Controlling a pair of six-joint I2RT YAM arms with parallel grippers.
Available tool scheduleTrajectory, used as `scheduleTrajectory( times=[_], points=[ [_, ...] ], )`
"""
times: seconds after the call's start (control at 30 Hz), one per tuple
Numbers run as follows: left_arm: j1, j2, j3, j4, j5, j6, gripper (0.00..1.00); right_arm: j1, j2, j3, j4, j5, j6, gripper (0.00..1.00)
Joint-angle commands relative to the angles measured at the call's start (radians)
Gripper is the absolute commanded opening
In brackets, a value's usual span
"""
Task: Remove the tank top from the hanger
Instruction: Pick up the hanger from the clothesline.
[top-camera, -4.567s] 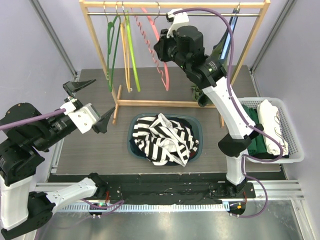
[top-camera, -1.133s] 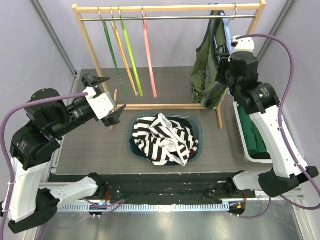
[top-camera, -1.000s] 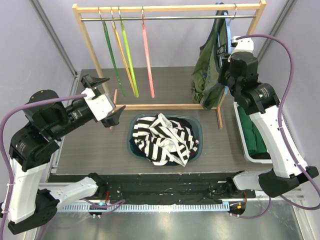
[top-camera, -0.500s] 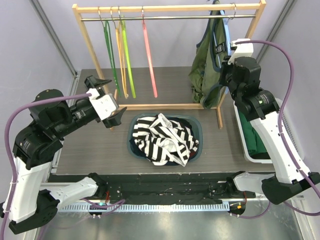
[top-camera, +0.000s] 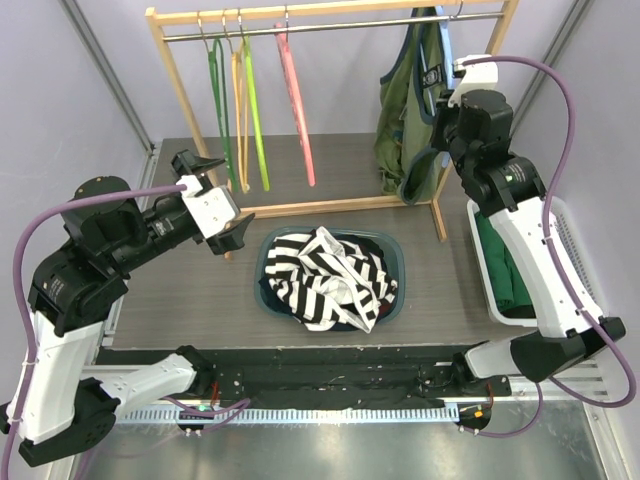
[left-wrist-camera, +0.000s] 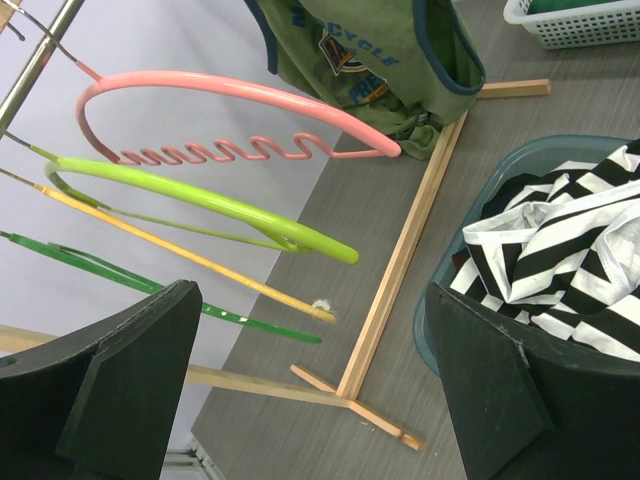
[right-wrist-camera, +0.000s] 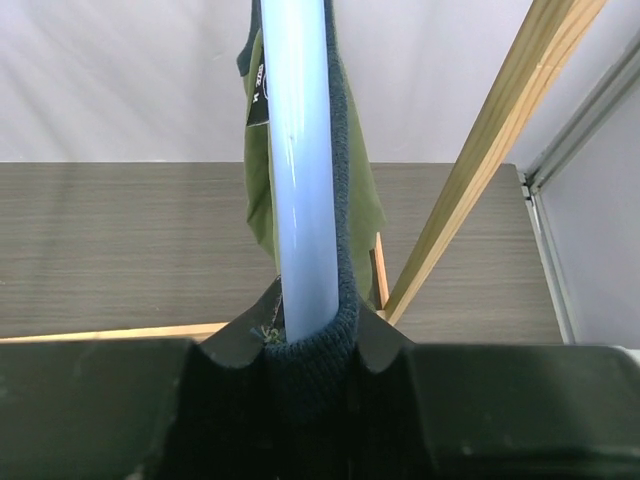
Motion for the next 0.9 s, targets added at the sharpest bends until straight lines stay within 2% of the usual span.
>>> scheduleTrajectory(
  times=[0.0,0.17,0.37,0.63,0.87],
  points=[
    [0.006,0.0,0.015,0.027,0.004,0.012,1.0,-0.017,0.036,0.095,0.132,-0.08,0.028,0.01],
    [0.006,0.003,0.018,0.027,0.007,0.012,1.0,-0.02,0.05,0.121,0.132,-0.127,0.026,0.01],
    [0.006,0.013,0.038,0.024,0.022,0.003,1.0,-0.099,0.061,0.14,0.132,-0.261,0.11,0.01],
    [0.006,0.014,0.049,0.023,0.024,-0.006,1.0,-0.099,-0.1,0.028,0.076,-0.345,0.127,0.01],
    [0.007,0.031,0.063,0.024,0.032,-0.018,1.0,-0.099,-0.206,-0.024,0.123,-0.362,0.103,0.01]
  ],
)
